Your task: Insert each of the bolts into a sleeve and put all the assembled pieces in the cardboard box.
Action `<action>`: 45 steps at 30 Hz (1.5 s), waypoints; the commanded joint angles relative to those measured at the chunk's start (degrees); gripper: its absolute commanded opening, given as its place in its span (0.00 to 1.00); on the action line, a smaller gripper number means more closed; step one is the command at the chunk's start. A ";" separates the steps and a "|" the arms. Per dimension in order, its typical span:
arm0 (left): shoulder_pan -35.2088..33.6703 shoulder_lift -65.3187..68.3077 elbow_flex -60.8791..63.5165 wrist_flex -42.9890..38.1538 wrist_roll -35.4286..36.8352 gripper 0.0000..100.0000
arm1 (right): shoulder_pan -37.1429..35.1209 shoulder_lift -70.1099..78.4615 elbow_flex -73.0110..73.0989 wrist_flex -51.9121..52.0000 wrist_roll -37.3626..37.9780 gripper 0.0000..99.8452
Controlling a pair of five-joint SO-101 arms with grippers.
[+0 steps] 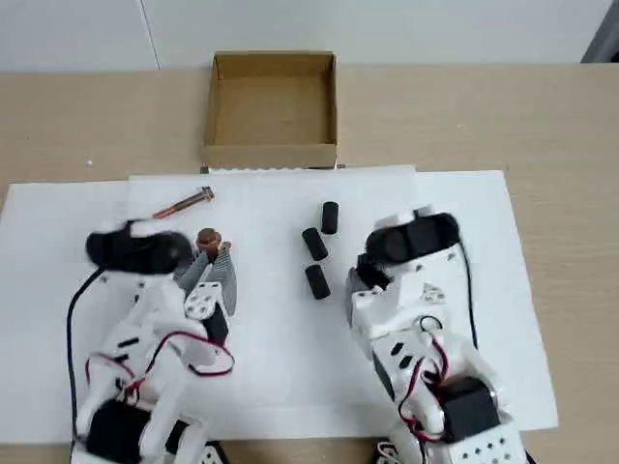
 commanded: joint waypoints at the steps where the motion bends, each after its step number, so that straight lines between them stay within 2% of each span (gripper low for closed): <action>1: 0.35 -7.30 0.75 -1.76 2.37 0.00 | -2.68 -4.18 1.85 -2.15 4.40 0.00; 10: 0.44 -7.82 1.19 -3.78 18.46 0.00 | -10.68 -11.38 9.23 -6.81 7.38 0.00; 13: 1.93 -7.82 1.27 -6.68 18.46 0.00 | -12.70 -13.49 11.96 -8.92 9.32 0.00; 21: 11.87 -7.74 2.77 -11.69 18.46 0.00 | -19.03 -17.10 15.12 -10.95 14.68 0.00; 28: 12.57 -7.74 6.55 -15.47 18.46 0.00 | -19.30 -17.36 15.21 -11.12 17.05 0.00; 35: 12.75 -7.65 6.64 -14.15 18.46 0.00 | -19.30 -17.45 14.95 -11.12 17.05 0.00; 40: 16.09 -7.74 9.98 -13.71 18.46 0.00 | -19.30 -17.45 14.86 -11.12 17.14 0.00; 45: 16.53 -7.74 12.35 -13.80 18.29 0.00 | -19.30 -17.45 14.86 -11.12 17.14 0.00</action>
